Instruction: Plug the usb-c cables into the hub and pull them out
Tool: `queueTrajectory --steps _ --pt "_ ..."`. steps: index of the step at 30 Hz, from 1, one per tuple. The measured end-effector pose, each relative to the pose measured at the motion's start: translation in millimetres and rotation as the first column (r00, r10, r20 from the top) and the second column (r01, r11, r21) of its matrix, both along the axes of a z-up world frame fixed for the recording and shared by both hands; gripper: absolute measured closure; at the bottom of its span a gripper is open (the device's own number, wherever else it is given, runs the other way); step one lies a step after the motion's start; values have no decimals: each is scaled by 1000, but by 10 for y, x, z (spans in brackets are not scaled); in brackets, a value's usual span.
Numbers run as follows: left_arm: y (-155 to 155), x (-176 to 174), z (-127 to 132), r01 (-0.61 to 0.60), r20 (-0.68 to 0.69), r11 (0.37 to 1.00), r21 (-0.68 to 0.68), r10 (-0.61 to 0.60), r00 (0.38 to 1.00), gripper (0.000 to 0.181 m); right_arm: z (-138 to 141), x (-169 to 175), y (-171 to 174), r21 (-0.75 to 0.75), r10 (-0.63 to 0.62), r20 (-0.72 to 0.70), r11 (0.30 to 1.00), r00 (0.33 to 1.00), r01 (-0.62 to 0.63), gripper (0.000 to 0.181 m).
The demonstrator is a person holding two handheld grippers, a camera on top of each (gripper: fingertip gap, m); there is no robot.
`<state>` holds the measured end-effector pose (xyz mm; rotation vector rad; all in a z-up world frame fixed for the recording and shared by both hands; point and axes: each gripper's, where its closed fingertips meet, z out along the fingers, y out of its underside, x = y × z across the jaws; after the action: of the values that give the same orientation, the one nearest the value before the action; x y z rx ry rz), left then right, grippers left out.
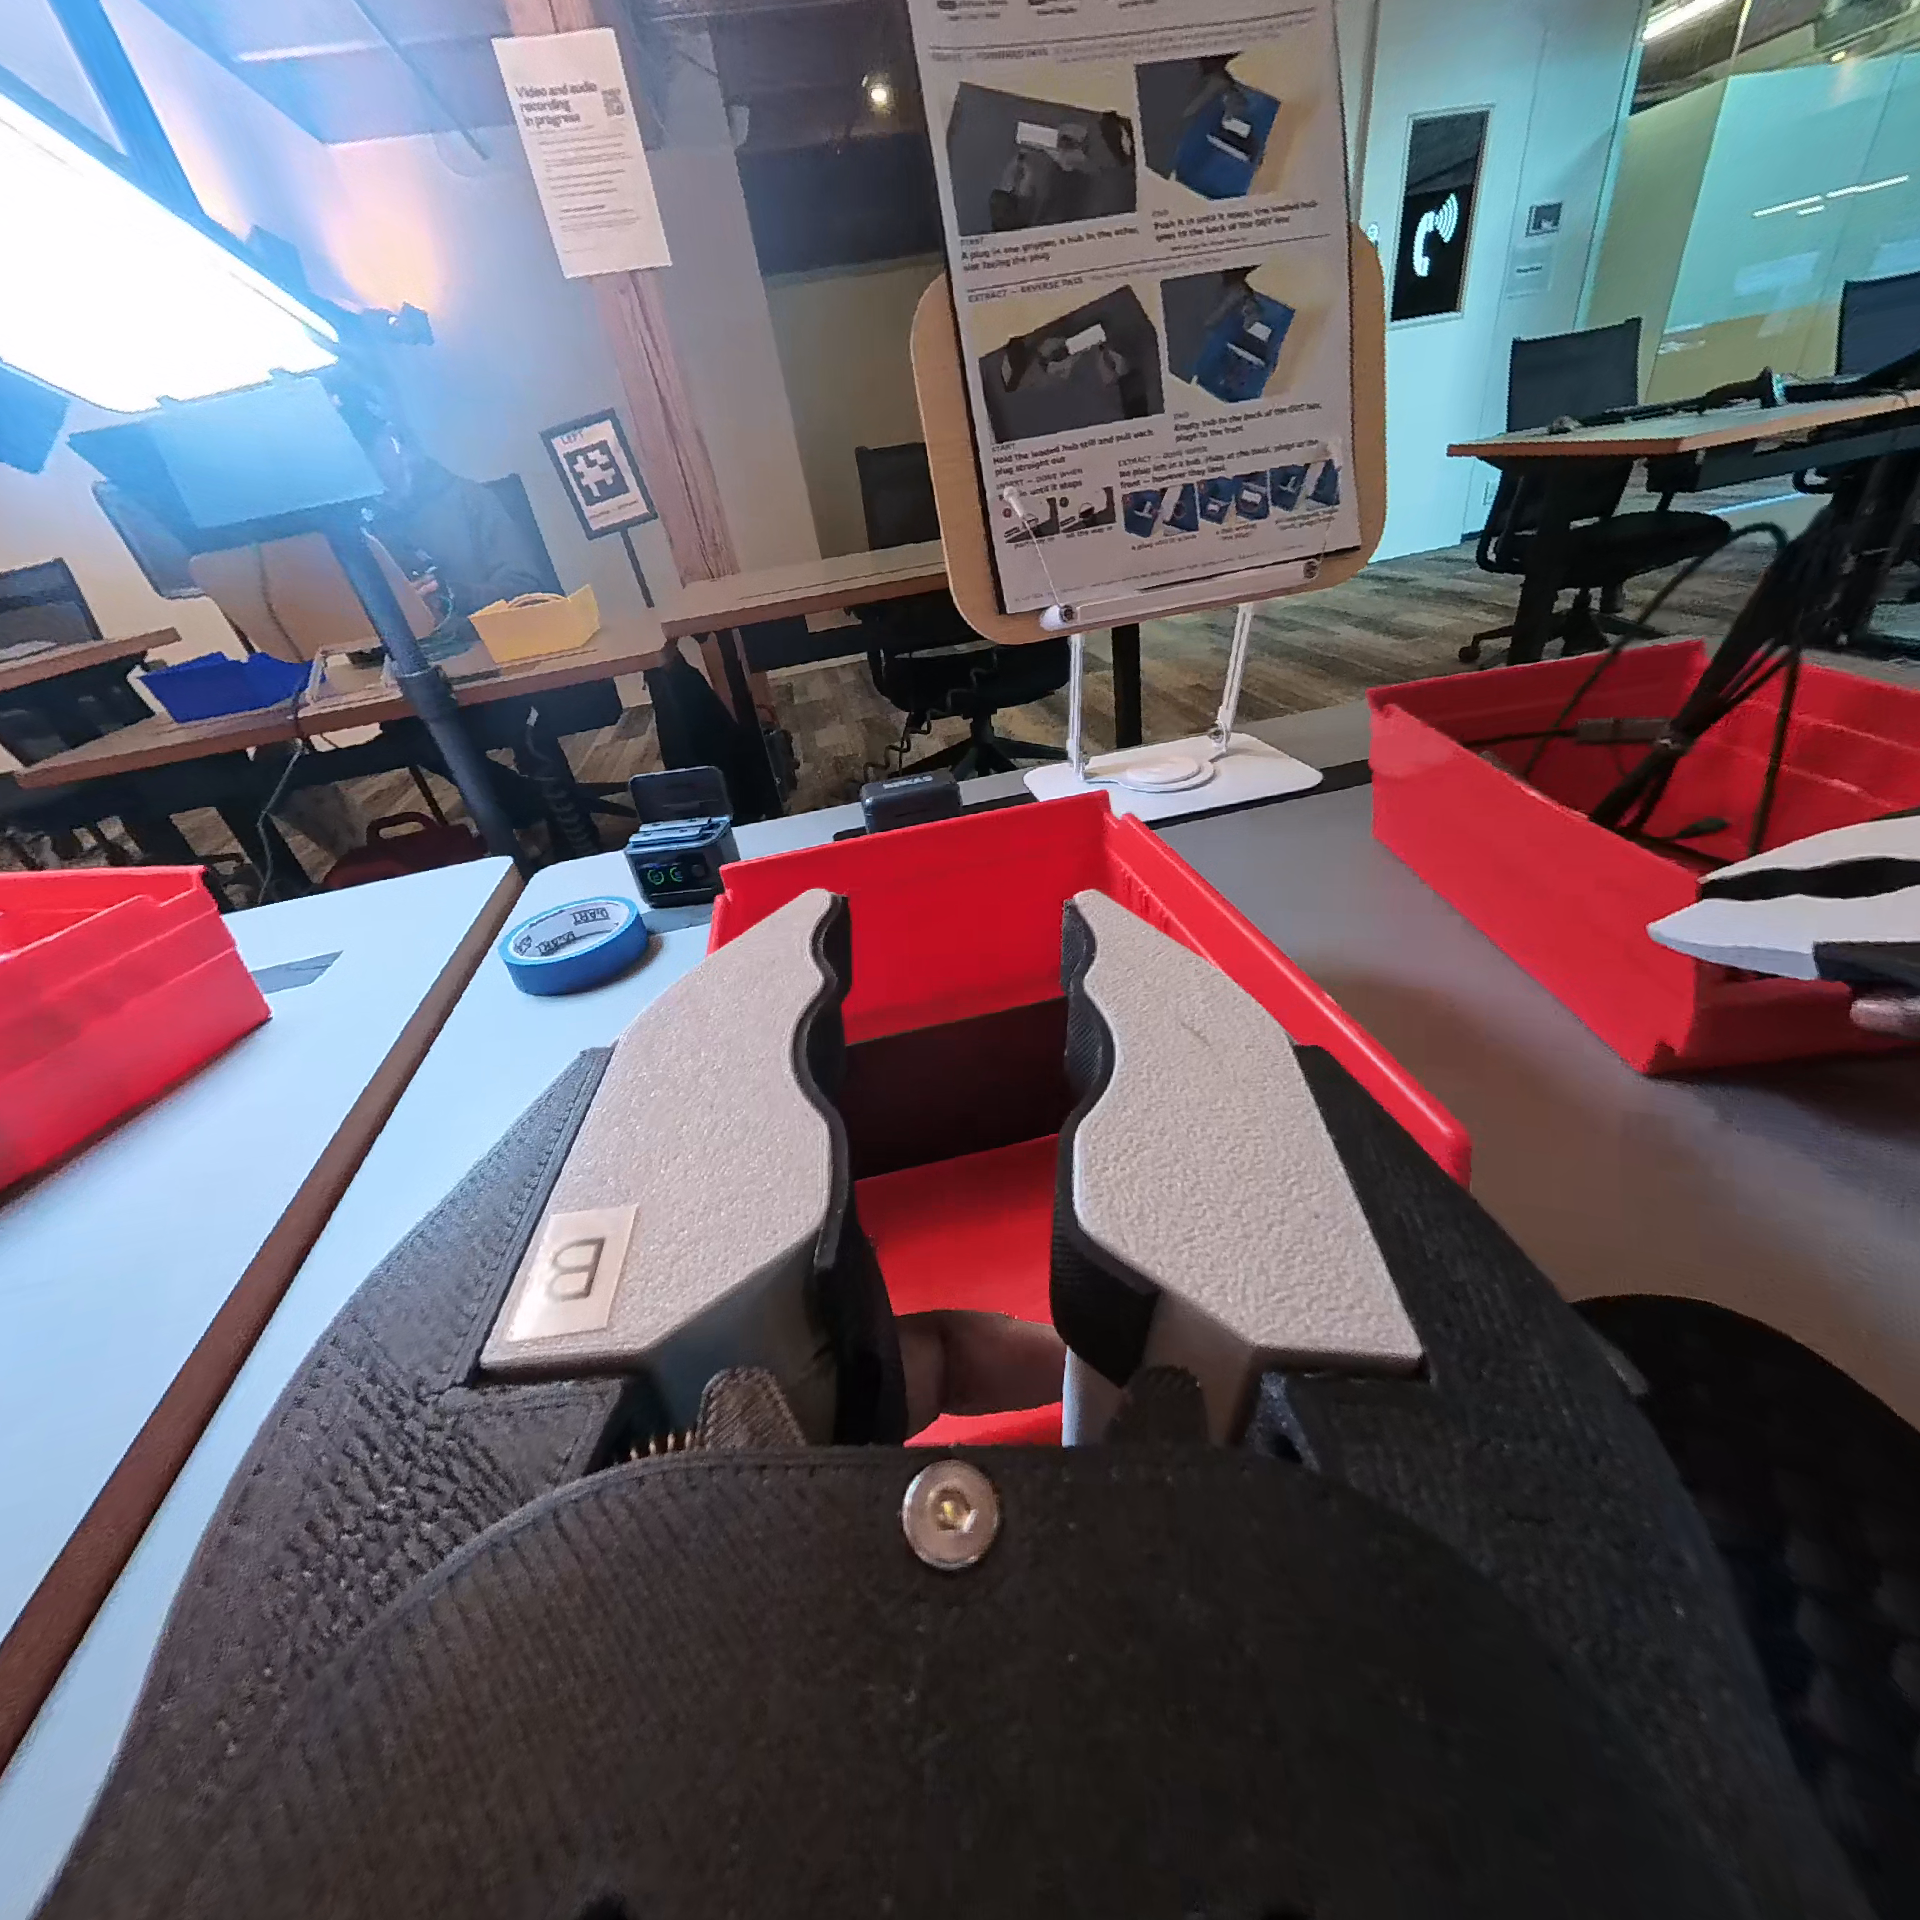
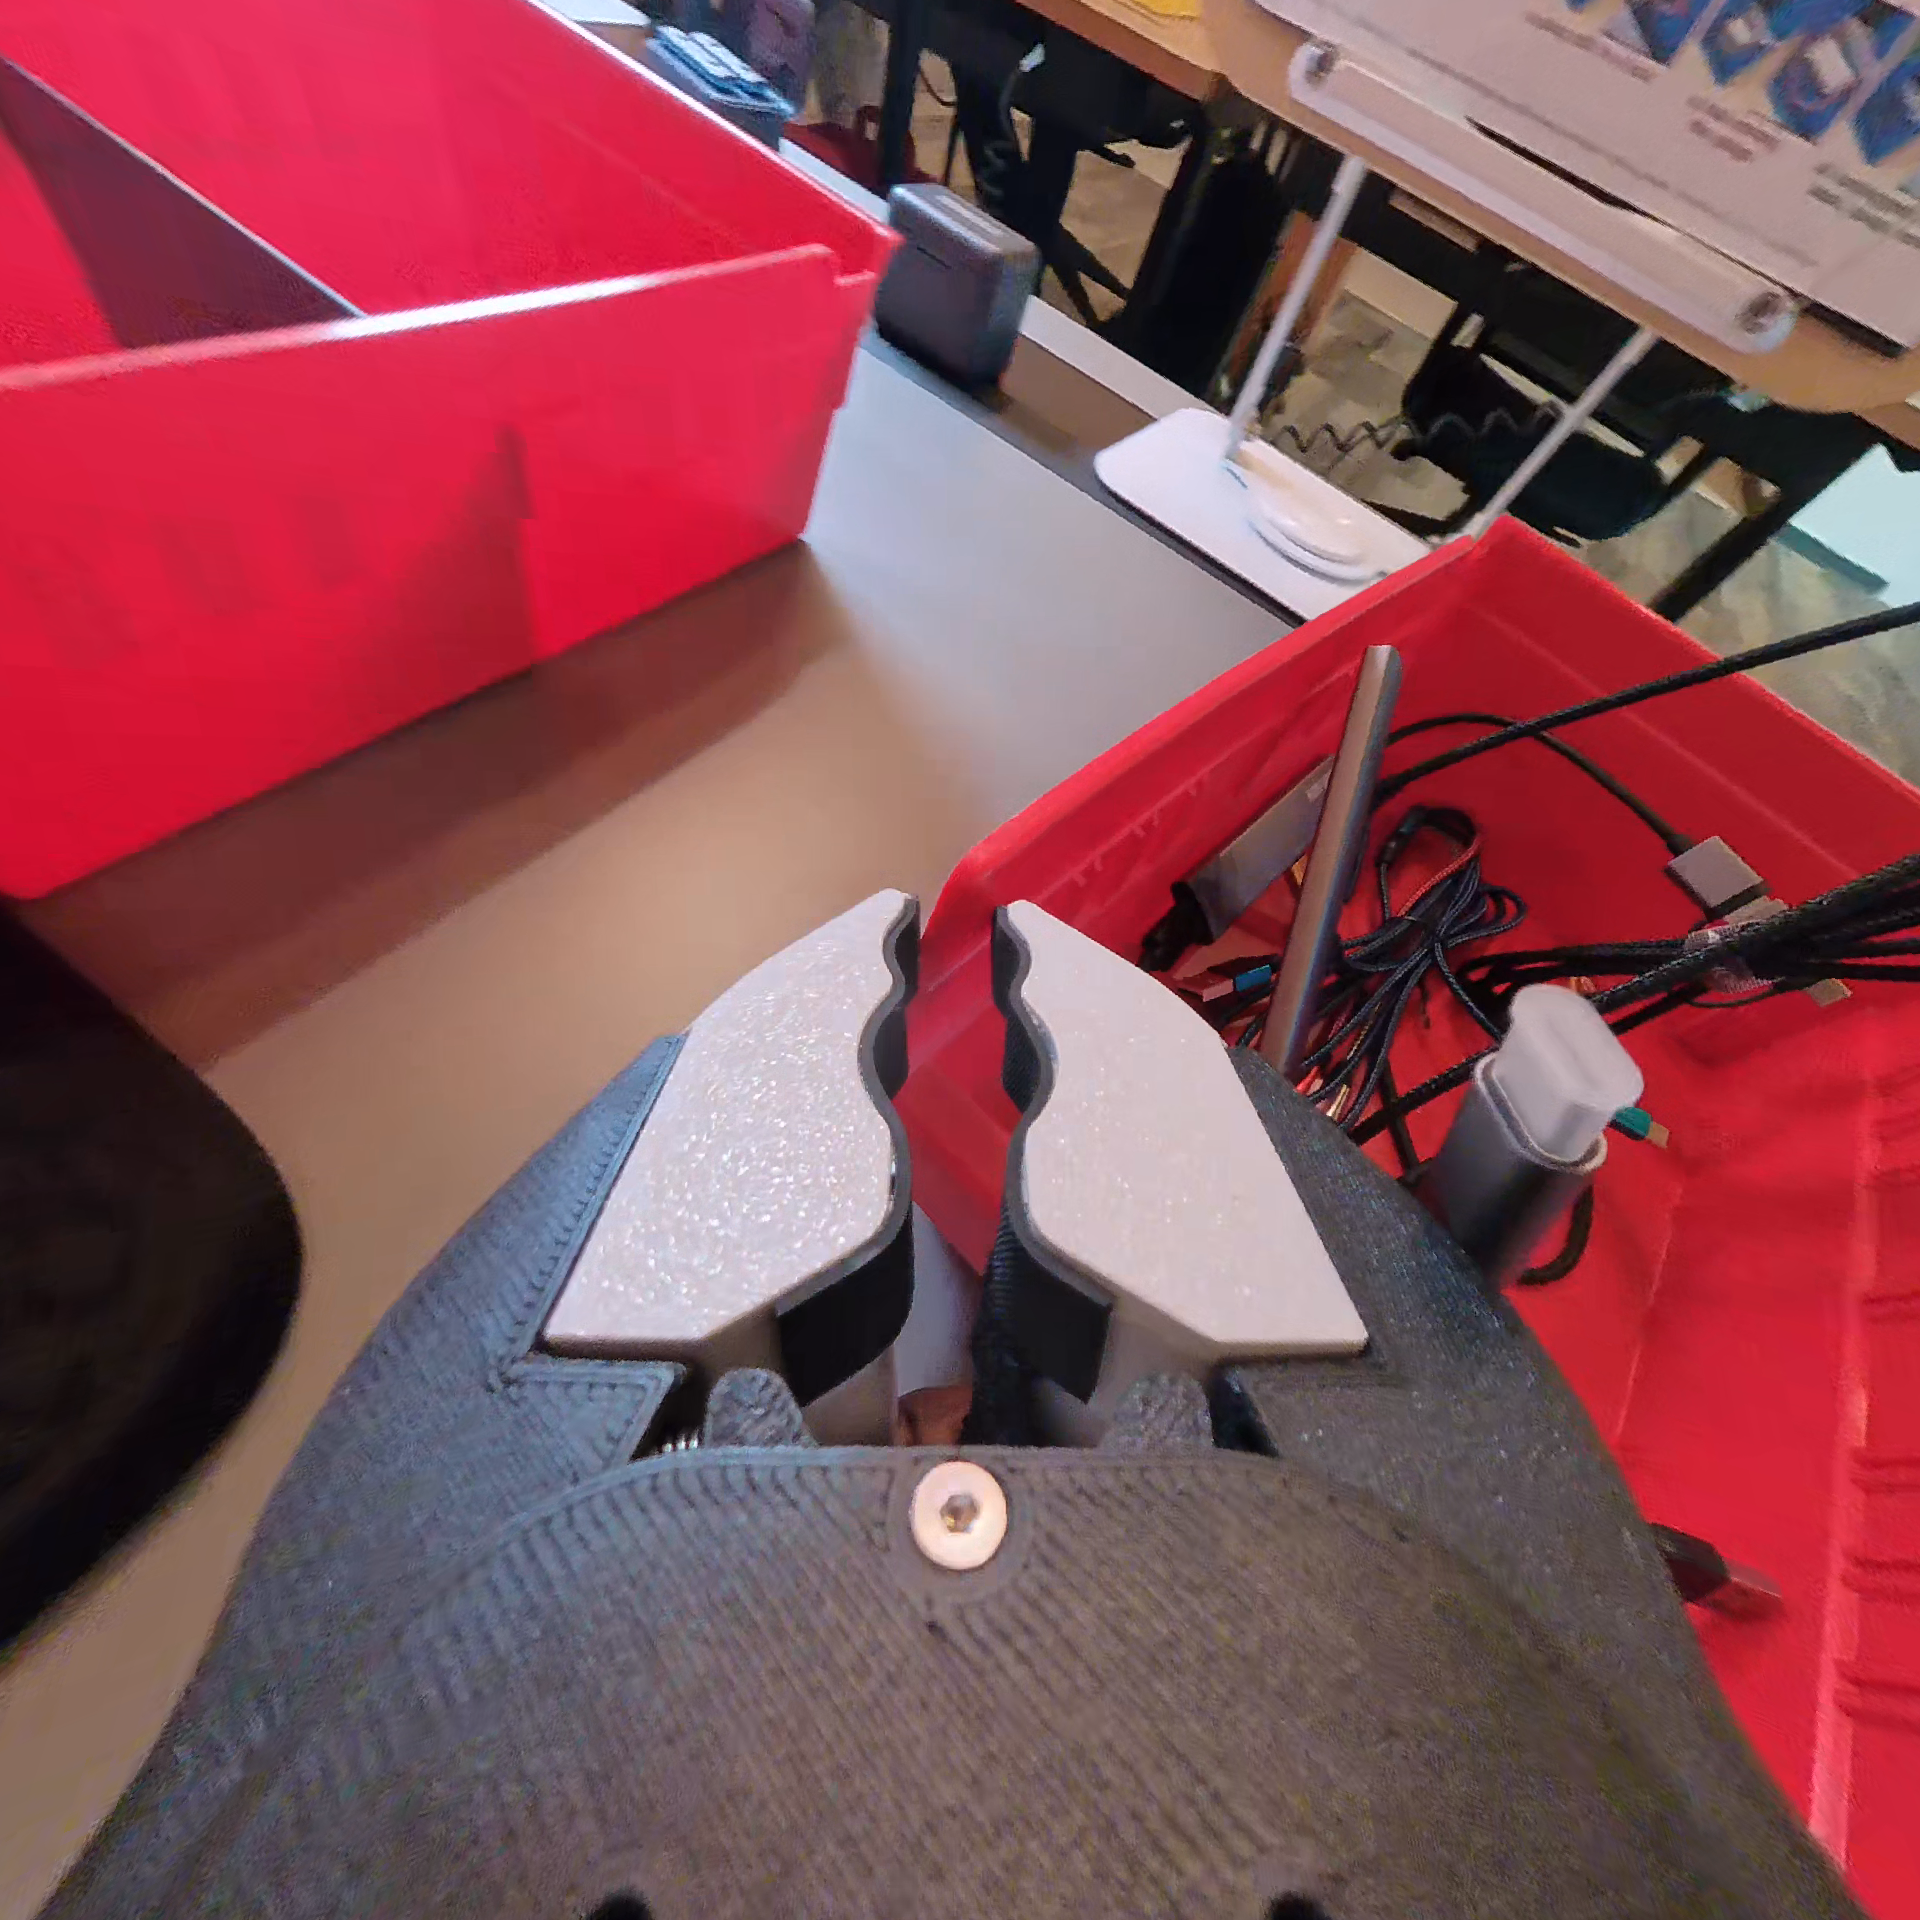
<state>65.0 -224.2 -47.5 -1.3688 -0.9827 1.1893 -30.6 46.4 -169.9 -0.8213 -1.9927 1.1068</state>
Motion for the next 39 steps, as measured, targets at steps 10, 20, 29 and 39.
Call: queueTrajectory --steps 10,20,29,39 --pt "-141 56 24 -30 -15 999 11 30 999 143 10 225 -886 31 177 -22 984 984 -176 167" --pt "-245 113 61 -56 -31 998 14 56 998 143 15 333 -1496 84 352 -42 934 935 -348 166" --pt "-351 146 70 -84 -37 996 18 85 996 143 14 185 -1892 146 508 -71 857 858 -495 165" --pt "-558 193 52 -149 -30 989 16 150 988 143 18 207 -2081 80 677 -86 736 731 -672 165"
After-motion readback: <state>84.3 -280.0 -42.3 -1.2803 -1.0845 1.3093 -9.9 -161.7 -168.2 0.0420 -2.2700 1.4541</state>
